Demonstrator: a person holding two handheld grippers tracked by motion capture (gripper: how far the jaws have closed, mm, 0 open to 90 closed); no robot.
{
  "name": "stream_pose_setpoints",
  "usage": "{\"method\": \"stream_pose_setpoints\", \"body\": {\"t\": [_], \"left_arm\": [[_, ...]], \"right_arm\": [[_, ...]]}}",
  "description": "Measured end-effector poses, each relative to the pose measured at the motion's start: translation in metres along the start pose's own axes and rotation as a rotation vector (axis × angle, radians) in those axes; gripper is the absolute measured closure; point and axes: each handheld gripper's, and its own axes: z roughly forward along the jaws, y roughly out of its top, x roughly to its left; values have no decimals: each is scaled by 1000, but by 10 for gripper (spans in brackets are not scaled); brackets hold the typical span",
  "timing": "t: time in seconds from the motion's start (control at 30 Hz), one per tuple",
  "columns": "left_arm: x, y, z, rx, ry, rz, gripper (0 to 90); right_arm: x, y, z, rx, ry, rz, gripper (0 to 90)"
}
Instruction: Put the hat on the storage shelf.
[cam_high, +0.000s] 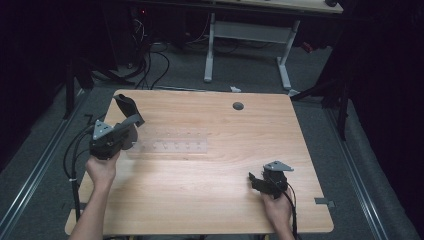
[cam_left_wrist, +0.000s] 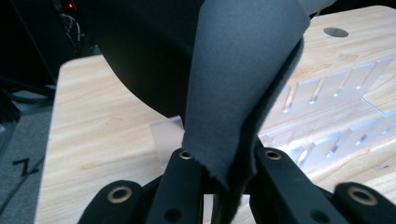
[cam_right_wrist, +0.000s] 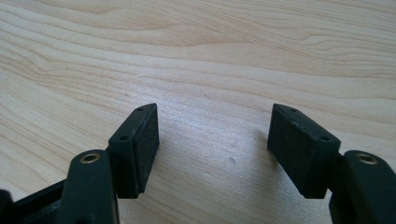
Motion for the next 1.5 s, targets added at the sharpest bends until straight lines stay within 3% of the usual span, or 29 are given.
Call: {"method": "stream_pose_setpoints", "body": {"t": [0.33, 0.53, 0.73, 1.5], "left_arm": [[3, -1, -7, 31, -11, -39, 790], [2, 4, -10, 30, 28, -63, 554], [2, 13, -22, 11, 47, -79, 431], [-9, 11, -66, -45, 11, -80, 437]], "right_arm": [[0, 0, 0, 0, 0, -1, 341], [0, 0, 0, 1, 0, -2, 339], [0, 0, 0, 1, 1, -1, 338], [0, 0, 0, 1, 2, -2, 337]]}}
